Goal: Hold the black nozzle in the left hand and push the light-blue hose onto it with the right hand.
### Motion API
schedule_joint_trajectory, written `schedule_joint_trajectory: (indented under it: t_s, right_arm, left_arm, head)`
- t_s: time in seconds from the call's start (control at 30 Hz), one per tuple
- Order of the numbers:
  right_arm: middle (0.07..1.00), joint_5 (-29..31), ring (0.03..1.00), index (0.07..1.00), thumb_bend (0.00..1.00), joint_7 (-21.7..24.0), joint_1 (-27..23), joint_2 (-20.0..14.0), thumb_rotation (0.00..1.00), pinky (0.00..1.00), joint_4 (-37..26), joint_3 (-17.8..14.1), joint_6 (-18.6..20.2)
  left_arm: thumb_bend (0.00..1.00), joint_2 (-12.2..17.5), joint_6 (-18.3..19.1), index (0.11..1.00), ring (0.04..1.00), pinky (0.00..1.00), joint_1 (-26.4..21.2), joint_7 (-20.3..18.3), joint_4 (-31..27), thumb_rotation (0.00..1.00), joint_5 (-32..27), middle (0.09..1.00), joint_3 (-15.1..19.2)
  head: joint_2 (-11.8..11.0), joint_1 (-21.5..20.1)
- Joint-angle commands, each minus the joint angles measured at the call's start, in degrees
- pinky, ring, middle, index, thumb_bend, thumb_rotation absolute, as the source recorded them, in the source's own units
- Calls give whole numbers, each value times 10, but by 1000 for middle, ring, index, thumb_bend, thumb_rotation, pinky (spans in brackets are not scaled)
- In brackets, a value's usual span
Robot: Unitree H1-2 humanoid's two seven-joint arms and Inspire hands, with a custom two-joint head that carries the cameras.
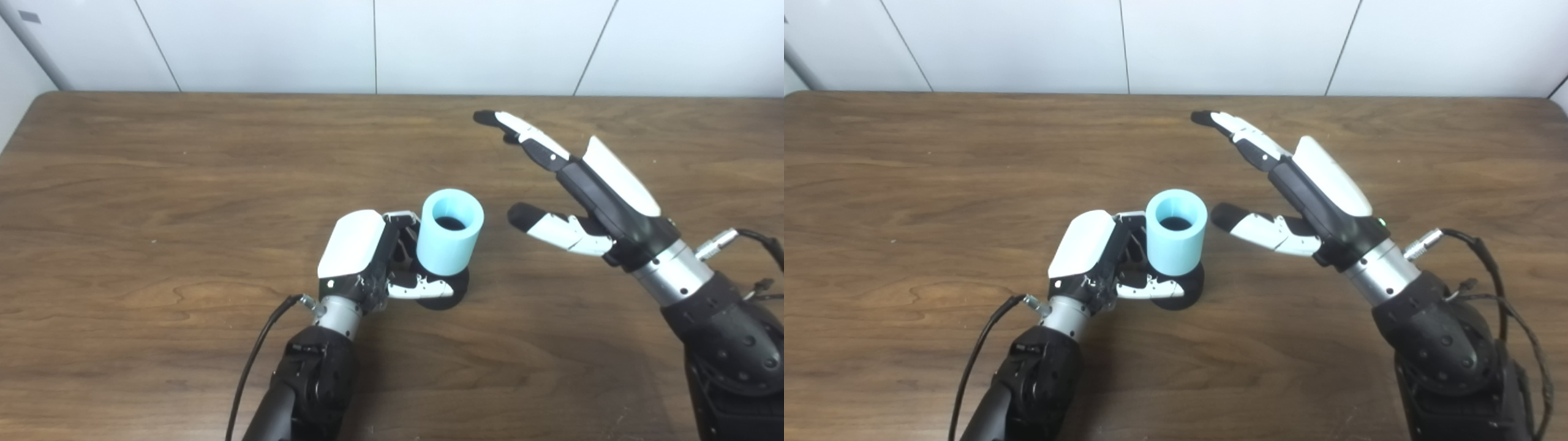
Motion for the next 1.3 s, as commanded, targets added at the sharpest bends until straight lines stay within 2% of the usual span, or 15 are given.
schedule_joint_trajectory:
  t_s: [0.0,0.13,0.2,0.23,0.27,0.3,0.33,0.43,0.53,0.63,0.83,1.07,1.27]
  right_arm:
    - [939,21,890,918,548,-22,2,8,1000,794,-2,-9,7]
    - [937,16,884,923,516,-40,23,13,1000,777,21,-6,-15]
    - [933,0,884,925,497,-44,31,11,1000,828,24,1,-16]
    - [933,-3,884,924,498,-47,35,11,1000,853,25,3,-19]
    - [933,-2,881,920,504,-50,38,13,1000,851,27,5,-24]
    - [932,-3,881,915,510,-53,41,14,1000,844,29,8,-29]
    - [931,-3,885,914,514,-56,43,14,1000,844,33,10,-37]
    - [933,-5,916,917,506,-59,46,11,1000,854,41,16,-48]
    - [939,-7,924,920,499,-62,50,11,1000,859,47,22,-53]
    - [944,-8,929,924,506,-64,51,9,1000,869,52,26,-59]
    - [949,-8,931,927,494,-69,55,12,1000,877,63,28,-67]
    - [939,-14,918,923,451,-71,65,9,1000,861,69,31,-82]
    - [936,-14,919,927,424,-75,65,11,1000,859,73,29,-85]
  left_arm:
    - [501,1,-4,522,415,366,-1,8,2,0,-1,435,3]
    - [502,8,-14,531,418,398,4,10,-2,0,-18,461,10]
    - [518,17,-18,519,530,477,2,1,-7,0,-18,470,10]
    - [519,22,-20,509,575,517,0,-5,-11,33,-16,562,9]
    - [646,27,-22,607,621,561,-1,-8,-14,93,-12,635,8]
    - [731,31,-23,678,654,591,-4,-9,-16,150,-5,690,7]
    - [767,35,-25,712,676,611,-7,-7,-16,191,2,720,6]
    - [844,41,-24,800,765,730,-18,-10,-19,292,19,799,5]
    - [895,50,-25,874,858,895,-34,-29,-22,378,30,865,5]
    - [911,60,-26,918,911,963,-47,-55,-28,420,29,911,7]
    - [988,73,-24,984,991,1000,-62,-85,-41,471,28,989,15]
    - [1000,71,-15,1000,1000,1000,-63,-92,-51,480,36,1000,34]
    - [1000,78,-21,1000,1000,1000,-61,-84,-71,533,2,1000,78]
  head:
    - [0,2]
    - [1,7]
    - [0,9]
    - [0,10]
    - [1,10]
    - [0,10]
    - [0,10]
    - [0,14]
    - [-1,16]
    - [-2,15]
    - [-5,16]
    - [-8,13]
    - [-7,10]
